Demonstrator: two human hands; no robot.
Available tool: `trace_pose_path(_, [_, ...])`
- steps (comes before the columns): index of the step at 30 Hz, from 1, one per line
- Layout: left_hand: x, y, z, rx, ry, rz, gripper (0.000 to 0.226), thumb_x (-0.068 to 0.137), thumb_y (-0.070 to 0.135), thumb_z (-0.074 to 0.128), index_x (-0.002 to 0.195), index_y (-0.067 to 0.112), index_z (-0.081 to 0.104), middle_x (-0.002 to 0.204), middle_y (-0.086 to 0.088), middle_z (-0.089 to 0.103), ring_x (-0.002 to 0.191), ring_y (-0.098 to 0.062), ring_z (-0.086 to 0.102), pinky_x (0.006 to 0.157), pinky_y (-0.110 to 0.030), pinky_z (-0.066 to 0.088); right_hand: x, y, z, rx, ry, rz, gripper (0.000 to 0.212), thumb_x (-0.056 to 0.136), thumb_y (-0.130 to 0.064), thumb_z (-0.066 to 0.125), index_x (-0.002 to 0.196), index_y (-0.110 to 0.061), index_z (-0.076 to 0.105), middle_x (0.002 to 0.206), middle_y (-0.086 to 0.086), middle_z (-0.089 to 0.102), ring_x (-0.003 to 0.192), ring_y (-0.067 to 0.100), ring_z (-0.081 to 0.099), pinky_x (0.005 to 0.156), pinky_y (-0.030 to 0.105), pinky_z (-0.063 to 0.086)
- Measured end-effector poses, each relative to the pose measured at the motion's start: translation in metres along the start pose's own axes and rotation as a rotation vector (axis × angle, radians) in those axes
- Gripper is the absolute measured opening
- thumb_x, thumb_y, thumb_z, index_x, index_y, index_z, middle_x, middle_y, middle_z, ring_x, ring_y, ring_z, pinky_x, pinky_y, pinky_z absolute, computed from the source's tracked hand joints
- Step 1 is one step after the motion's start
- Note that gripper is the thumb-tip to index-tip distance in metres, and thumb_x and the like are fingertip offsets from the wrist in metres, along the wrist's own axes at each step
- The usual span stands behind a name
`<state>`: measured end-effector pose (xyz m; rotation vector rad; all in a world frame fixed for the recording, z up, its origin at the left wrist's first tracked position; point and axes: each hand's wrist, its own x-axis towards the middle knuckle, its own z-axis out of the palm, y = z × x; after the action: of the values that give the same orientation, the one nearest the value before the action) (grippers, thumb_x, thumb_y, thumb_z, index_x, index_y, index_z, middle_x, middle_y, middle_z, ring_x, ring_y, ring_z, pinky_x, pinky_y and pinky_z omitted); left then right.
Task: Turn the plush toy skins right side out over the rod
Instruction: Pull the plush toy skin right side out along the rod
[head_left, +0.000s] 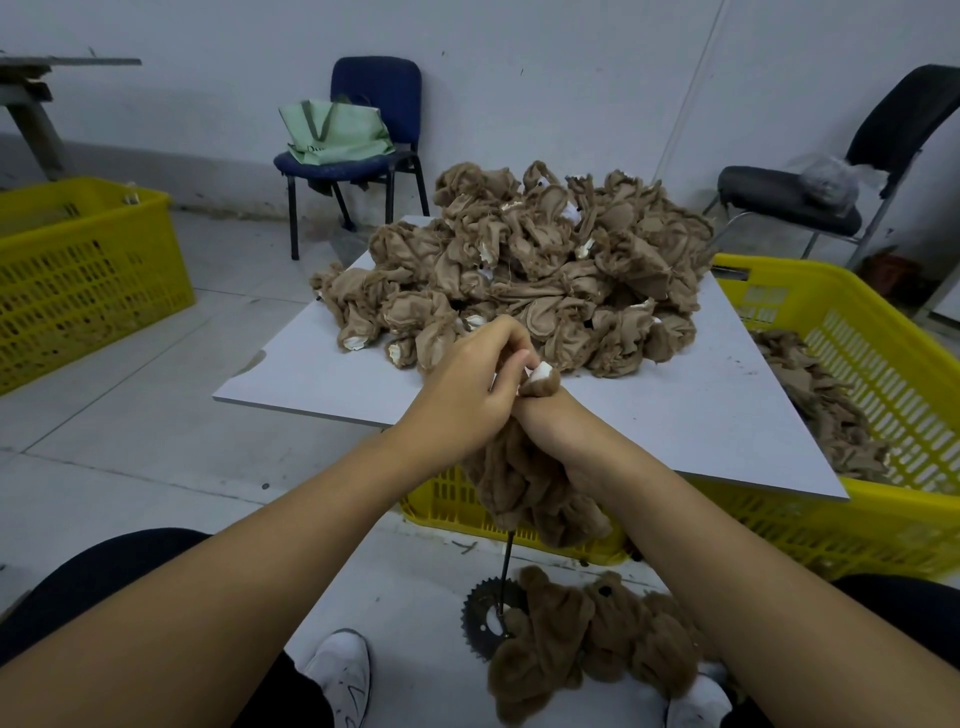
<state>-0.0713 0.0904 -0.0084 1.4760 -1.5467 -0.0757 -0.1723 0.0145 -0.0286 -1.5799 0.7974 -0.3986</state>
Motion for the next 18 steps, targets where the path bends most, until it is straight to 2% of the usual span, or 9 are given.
trace_pose_path(3, [0.0,0.002,0.0,-0.087,0.016,-0.062,0.013,0.104,0.006,0.043,0.096,0.006,0.053,0.091,-0.006,0.06,0.083,-0.018,0.062,0.075,-0.046,0.054,0.003,0.002,-0.002,0.036,-0.04,0.056,0.025,0.104,-0.025,0.049,0.123,-0.014,0.061,0.089,0.001,0.077,0.09,0.013,0.073,0.081,0.031,0.058])
trace_pose_path(5, [0.002,0.002,0.0,-0.182,0.054,-0.145,0.015,0.106,0.007,0.039,0.095,0.006,0.049,0.095,-0.012,0.06,0.082,-0.02,0.064,0.074,-0.044,0.058,0.002,0.002,-0.003,0.067,-0.076,0.071,0.023,0.103,-0.027,0.051,0.117,-0.016,0.066,0.095,0.004,0.078,0.097,0.02,0.073,0.093,0.039,0.057])
trace_pose_path(8, [0.007,0.0,0.0,-0.359,0.157,-0.31,0.02,0.108,0.01,0.037,0.092,0.008,0.047,0.093,-0.016,0.056,0.08,-0.028,0.065,0.066,-0.046,0.062,-0.003,0.002,-0.005,0.025,-0.07,0.035,0.024,0.099,-0.027,0.056,0.106,-0.011,0.073,0.094,0.005,0.078,0.094,0.019,0.073,0.092,0.037,0.057])
trace_pose_path(10, [0.012,-0.001,-0.002,-0.495,0.248,-0.43,0.025,0.109,0.013,0.037,0.087,0.008,0.048,0.085,-0.015,0.054,0.074,-0.031,0.063,0.058,-0.043,0.061,-0.008,0.002,-0.007,0.046,-0.061,-0.013,0.024,0.098,-0.027,0.06,0.101,-0.008,0.075,0.093,0.002,0.078,0.092,0.015,0.073,0.087,0.031,0.057])
trace_pose_path(12, [0.016,-0.005,-0.005,-0.574,0.316,-0.522,0.029,0.107,0.009,0.038,0.08,0.007,0.049,0.074,-0.014,0.055,0.066,-0.029,0.059,0.057,-0.038,0.059,-0.011,0.002,-0.009,0.089,-0.053,-0.082,0.025,0.097,-0.029,0.063,0.099,-0.007,0.076,0.094,0.002,0.078,0.092,0.013,0.074,0.084,0.028,0.058])
trace_pose_path(14, [0.017,-0.009,-0.008,-0.511,0.312,-0.542,0.034,0.104,0.007,0.042,0.072,0.004,0.051,0.063,-0.011,0.055,0.059,-0.025,0.056,0.057,-0.035,0.054,-0.014,-0.001,-0.013,0.144,-0.058,-0.143,0.028,0.096,-0.033,0.065,0.097,-0.008,0.077,0.097,0.004,0.078,0.095,0.017,0.074,0.088,0.032,0.058])
trace_pose_path(18, [0.013,-0.017,-0.01,-0.258,0.178,-0.497,0.037,0.096,0.007,0.061,0.061,-0.001,0.059,0.052,-0.003,0.06,0.051,-0.015,0.058,0.055,-0.025,0.051,-0.018,-0.007,-0.018,0.228,-0.046,-0.201,0.039,0.095,-0.046,0.062,0.095,-0.01,0.078,0.1,0.01,0.077,0.1,0.023,0.073,0.093,0.039,0.057])
